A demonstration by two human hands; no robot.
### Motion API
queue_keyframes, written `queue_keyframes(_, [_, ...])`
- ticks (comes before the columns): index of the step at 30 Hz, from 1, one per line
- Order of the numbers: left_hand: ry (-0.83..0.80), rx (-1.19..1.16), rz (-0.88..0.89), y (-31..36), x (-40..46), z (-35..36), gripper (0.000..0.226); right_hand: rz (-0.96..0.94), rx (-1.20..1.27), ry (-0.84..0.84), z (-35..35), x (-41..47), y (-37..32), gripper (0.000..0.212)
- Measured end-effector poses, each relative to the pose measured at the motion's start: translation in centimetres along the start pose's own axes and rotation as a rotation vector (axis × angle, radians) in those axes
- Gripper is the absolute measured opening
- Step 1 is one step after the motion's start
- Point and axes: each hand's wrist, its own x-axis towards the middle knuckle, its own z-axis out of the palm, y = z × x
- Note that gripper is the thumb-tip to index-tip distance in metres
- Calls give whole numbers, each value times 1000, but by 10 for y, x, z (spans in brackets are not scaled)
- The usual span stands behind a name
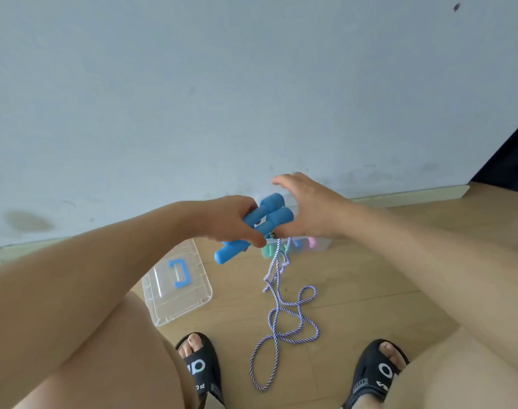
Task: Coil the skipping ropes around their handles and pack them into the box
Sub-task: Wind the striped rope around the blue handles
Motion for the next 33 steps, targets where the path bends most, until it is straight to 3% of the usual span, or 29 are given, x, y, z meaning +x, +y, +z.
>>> queue_keyframes(1, [-2, -67, 23, -1, -5, -1, 40, 52, 120, -68, -4, -1, -2, 106])
queue_keyframes(3, [-11, -147, 59, -3, -12, -3, 34, 126, 378, -195, -7, 1, 0, 116])
queue_keyframes(5, [-31, -184, 83, -3, -16, -8, 30, 153, 417, -226, -9, 3, 2, 104])
queue_keyframes(8, [-57, -244, 105, -5, -16, -12, 29, 122, 350, -226, -13, 7, 1, 59])
queue_keyframes(9, [-58, -270, 111, -6, -16, -12, 30, 114, 405, -218, -14, 8, 2, 53])
queue_keyframes(12, [-51, -274, 142, -11, -15, -13, 22, 147, 554, -196, -20, 10, 5, 51])
queue_keyframes(16, [-14, -234, 155, -11, -12, -16, 24, 173, 685, -294, -21, 7, -1, 46])
queue_keyframes(18, [7, -239, 146, -10, -10, -18, 27, 158, 664, -216, -15, 12, -3, 53])
queue_keyframes(21, [45, -195, 125, -9, -8, -18, 32, 110, 593, -62, -9, 18, -9, 49])
queue_keyframes(27, [395, 311, 99, -2, 3, -9, 43, 210, 680, 66, -11, 25, -17, 44])
queue_keyframes(33, [536, 322, 97, -3, 8, -13, 32, 346, 868, 120, -28, 22, -11, 37])
